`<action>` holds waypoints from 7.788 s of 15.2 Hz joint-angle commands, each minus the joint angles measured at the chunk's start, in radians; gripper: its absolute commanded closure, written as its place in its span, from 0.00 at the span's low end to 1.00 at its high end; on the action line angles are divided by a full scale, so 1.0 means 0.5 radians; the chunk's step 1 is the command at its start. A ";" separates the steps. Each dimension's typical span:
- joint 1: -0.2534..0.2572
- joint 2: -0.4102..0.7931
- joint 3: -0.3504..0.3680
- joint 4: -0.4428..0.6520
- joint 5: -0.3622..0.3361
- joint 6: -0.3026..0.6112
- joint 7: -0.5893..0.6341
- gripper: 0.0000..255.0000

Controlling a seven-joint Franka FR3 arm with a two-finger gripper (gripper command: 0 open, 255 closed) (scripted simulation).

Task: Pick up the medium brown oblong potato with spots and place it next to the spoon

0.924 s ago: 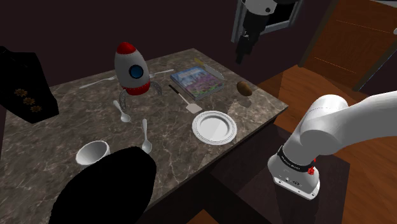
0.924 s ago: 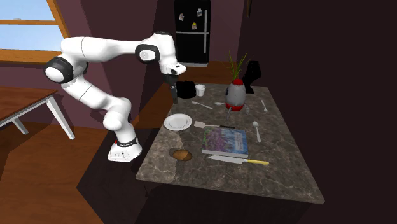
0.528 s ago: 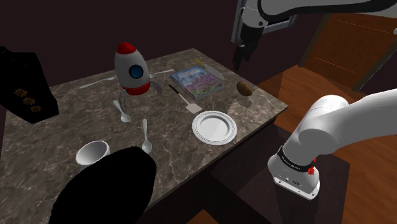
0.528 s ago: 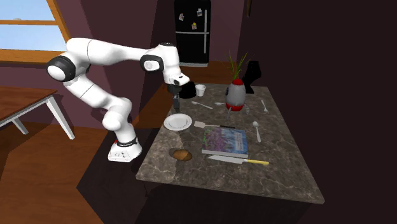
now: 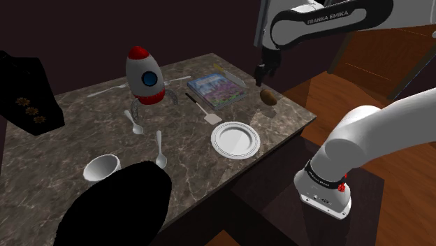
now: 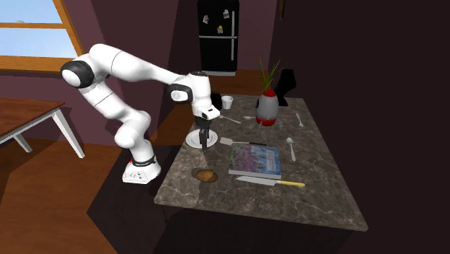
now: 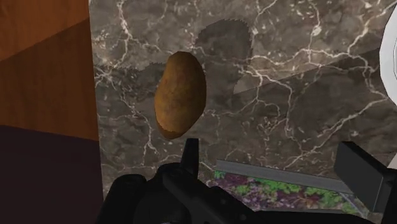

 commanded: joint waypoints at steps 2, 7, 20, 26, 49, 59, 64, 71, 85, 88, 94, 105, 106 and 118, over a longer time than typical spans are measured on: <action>-0.079 0.140 -0.049 -0.054 -0.074 0.179 0.045 0.00; -0.200 0.408 -0.119 -0.090 -0.191 0.455 0.147 0.00; -0.246 0.633 -0.167 -0.168 -0.250 0.756 0.184 0.00; -0.246 0.633 -0.167 -0.168 -0.250 0.756 0.184 1.00; -0.227 0.358 -0.135 0.029 -0.195 0.287 0.115 1.00; -0.217 0.248 -0.111 0.214 -0.163 -0.005 0.074 1.00; -0.147 0.276 -0.001 0.269 -0.108 -0.059 0.211 1.00; 0.003 0.438 0.237 0.421 -0.001 -0.102 0.532 1.00; 0.262 1.015 0.624 1.056 0.053 -0.248 1.142 1.00; 0.321 1.177 0.686 1.252 0.029 -0.304 1.266 1.00; 0.464 1.544 0.780 1.727 -0.049 -0.456 1.496 1.00; 0.810 2.323 0.819 2.834 -0.218 -0.844 1.754 1.00; 0.806 2.320 0.819 2.803 -0.218 -0.816 1.758 1.00; 0.777 2.341 0.812 2.512 -0.235 -0.511 1.807 1.00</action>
